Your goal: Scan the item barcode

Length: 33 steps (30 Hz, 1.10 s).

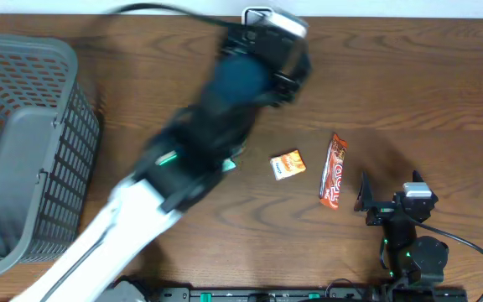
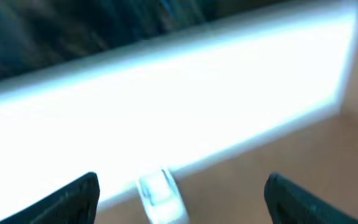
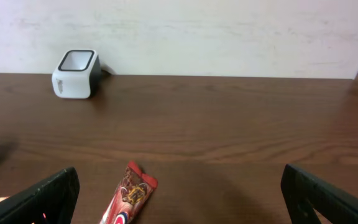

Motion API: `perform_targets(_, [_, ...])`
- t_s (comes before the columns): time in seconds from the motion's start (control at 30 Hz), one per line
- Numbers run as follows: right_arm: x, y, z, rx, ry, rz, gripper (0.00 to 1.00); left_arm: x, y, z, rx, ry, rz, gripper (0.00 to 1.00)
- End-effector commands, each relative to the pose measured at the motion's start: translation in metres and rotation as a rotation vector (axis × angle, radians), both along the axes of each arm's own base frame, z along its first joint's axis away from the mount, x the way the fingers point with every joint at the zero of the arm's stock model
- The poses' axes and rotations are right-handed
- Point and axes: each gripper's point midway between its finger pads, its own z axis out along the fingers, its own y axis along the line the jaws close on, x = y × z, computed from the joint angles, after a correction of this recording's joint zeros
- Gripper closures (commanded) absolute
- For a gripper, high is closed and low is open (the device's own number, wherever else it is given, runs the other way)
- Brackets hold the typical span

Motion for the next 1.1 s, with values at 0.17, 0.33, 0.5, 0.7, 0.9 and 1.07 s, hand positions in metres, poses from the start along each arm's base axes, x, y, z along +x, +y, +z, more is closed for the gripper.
perform_targets(0.17, [0.001,0.007,0.010,0.034,-0.045,0.034,0.01,-0.056,0.157,0.075,0.100,-0.185,0.506,0.15])
perform_targets(0.33, [-0.003,0.037,0.047,0.117,-0.179,0.212,0.01,-0.074,0.207,0.075,0.085,-0.153,0.725,0.14])
perform_targets(0.5, [-0.001,0.038,0.068,0.218,-0.199,0.221,0.01,-0.072,0.222,0.067,0.119,-0.124,0.793,0.14])
perform_targets(0.7, [0.028,0.042,0.093,0.245,-0.021,0.230,0.01,-0.065,0.230,0.055,0.091,-0.105,0.826,0.15])
perform_targets(0.9, [0.093,0.091,0.117,0.311,0.330,0.389,0.01,-0.059,0.237,0.047,0.100,-0.096,0.845,0.14])
perform_targets(1.07, [0.133,0.176,0.123,0.320,0.631,0.565,0.01,-0.060,0.245,0.048,0.104,-0.095,0.859,0.14])
